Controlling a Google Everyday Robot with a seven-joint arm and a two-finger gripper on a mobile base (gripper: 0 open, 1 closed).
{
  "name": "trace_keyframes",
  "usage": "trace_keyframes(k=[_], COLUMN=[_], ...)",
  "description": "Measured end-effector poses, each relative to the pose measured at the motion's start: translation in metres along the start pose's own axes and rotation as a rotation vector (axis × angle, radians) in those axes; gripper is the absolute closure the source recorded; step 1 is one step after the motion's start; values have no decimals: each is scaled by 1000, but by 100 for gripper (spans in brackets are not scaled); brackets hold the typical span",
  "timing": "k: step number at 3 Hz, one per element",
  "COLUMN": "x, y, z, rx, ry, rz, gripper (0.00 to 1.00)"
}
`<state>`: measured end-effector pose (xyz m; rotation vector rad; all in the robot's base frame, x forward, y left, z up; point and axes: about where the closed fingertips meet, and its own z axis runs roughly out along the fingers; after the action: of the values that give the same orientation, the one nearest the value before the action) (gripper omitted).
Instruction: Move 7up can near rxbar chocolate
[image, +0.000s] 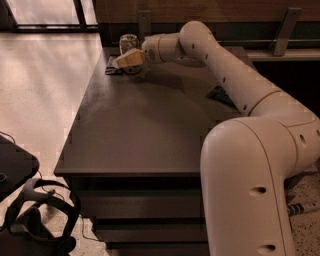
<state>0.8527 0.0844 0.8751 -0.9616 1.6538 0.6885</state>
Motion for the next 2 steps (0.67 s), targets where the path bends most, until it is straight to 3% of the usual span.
trace_keyframes(k=[1, 2], x=[-2, -16], y=[-2, -6], z=[-10, -61], rx=[10, 80], ry=[-5, -54], rz=[13, 23], gripper=[0, 0])
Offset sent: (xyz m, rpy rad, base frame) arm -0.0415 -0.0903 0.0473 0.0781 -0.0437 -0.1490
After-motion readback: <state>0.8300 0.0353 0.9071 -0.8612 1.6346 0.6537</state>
